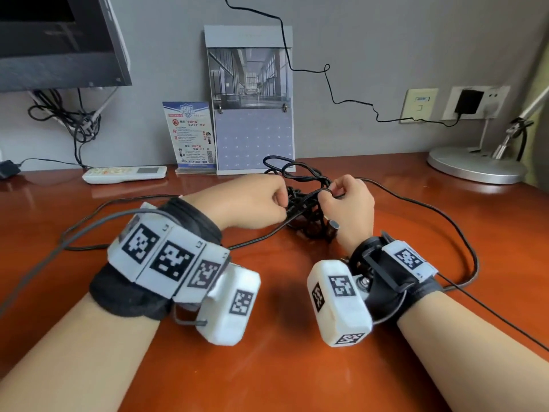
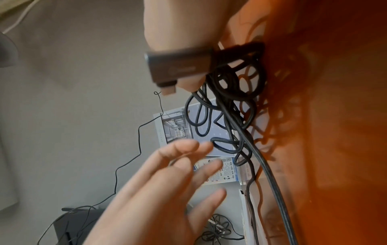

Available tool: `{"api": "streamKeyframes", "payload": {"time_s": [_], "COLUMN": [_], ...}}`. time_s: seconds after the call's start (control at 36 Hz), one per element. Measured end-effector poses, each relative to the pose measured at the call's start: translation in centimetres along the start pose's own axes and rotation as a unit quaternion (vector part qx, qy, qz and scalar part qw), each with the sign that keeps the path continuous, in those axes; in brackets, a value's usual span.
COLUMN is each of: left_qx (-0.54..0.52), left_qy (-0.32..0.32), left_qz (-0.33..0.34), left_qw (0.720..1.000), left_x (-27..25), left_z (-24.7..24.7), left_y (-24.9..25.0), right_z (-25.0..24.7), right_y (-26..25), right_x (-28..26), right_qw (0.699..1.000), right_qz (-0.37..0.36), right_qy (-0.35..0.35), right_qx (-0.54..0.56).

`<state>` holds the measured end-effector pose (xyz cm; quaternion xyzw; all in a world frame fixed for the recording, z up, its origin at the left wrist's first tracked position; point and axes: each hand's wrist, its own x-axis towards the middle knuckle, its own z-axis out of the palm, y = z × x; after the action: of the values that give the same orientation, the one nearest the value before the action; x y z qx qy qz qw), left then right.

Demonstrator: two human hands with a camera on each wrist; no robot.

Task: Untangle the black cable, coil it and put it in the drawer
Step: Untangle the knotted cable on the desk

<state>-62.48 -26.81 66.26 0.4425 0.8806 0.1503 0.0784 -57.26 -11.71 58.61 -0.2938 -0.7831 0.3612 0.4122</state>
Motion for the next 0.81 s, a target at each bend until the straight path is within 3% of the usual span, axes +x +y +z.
{"api": "streamKeyframes", "payload": {"time_s": [0.14,0.44,0.81], "left_qx": [-0.063,-0.062,-0.037], "left_qy": [-0.007,-0.033,0.014], "left_qz": [0.017,-0.074,-0.047], "left_qw": [0.998,0.995,0.998], "left_x": [0.3,0.2,0.0], "left_z": [0.6,1.8,-0.2], "left_y": [0.2,-0.7,-1.2], "right_z": [0.3,1.1,1.1], "right_y": [-0.5,-1.5,-0.9], "right_x": [-0.6,-1.8,-1.4], "right_qw": [1.0,0.997,0.998], "right_qz": [-0.018,-0.044,-0.039], "right_qy": [-0.014,-0.056,-0.035], "right_qx": [0.007,0.039,0.038]}}
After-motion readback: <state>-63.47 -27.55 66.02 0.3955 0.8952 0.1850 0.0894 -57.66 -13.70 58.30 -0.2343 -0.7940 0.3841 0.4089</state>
